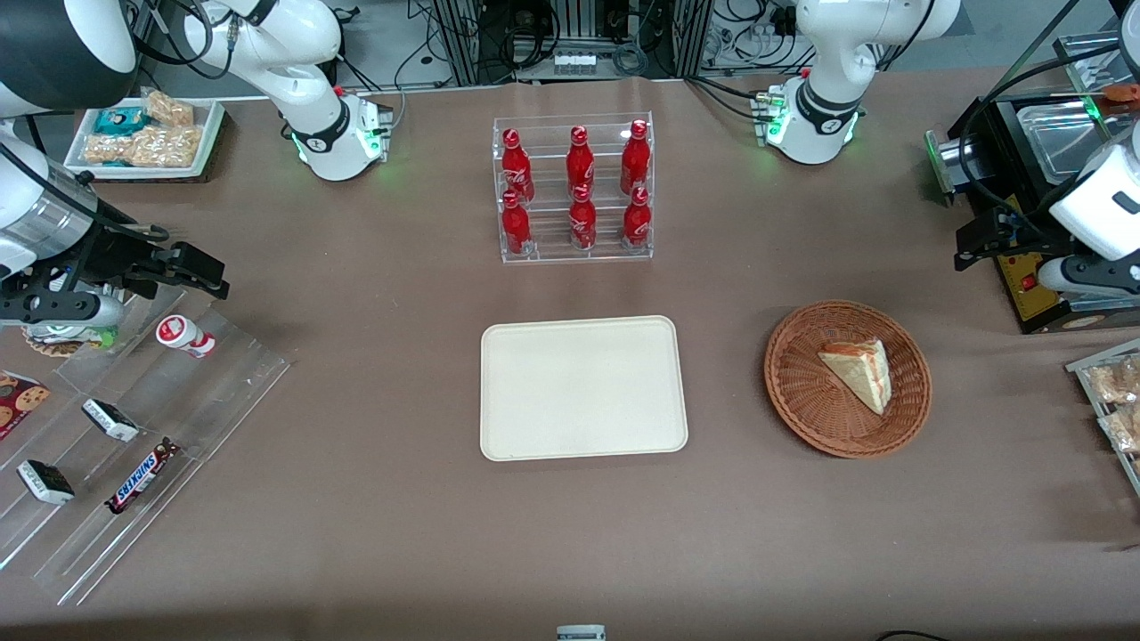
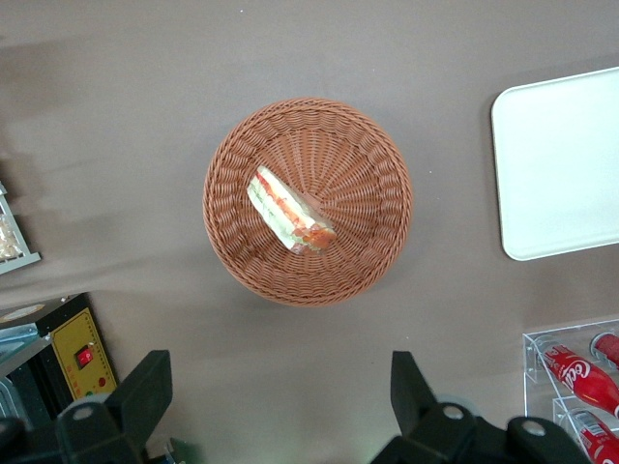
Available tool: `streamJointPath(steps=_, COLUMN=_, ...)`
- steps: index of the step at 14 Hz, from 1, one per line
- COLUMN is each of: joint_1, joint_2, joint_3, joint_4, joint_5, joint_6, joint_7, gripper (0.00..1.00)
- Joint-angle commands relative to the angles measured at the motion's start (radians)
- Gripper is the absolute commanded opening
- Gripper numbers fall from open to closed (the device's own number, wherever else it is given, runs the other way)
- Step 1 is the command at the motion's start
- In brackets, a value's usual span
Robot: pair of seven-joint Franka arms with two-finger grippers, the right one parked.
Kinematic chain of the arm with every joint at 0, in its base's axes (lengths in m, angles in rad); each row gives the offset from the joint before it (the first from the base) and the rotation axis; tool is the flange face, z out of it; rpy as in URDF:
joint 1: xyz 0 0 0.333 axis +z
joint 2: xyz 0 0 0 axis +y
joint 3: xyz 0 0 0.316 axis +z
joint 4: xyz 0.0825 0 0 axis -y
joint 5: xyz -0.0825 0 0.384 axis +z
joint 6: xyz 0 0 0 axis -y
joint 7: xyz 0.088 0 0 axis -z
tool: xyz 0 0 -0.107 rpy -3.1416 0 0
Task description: Place sandwich from basket to tray
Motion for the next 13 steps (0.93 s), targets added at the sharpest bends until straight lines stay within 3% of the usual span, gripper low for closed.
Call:
streamJointPath(steps=1, joint_1=-0.011, joint_2=-0.003, joint_3=0.015, joint_4=0.023, joint_5=0.012, joint_6=-0.014, joint_7=0.012, gripper=1.00)
streamJointPath(steps=10, joint_1=-0.014, joint_2=0.004, joint_3=0.013, joint_4=0.006, joint_5=0.012, joint_6=-0.052, joint_7=-0.009, gripper=1.00)
streamJointPath(steps=13, joint_1=-0.012, joint_2=0.017, joint_3=0.013, joint_4=-0.079, joint_5=0.013, joint_6=0.009, joint_7=-0.026, gripper=1.00)
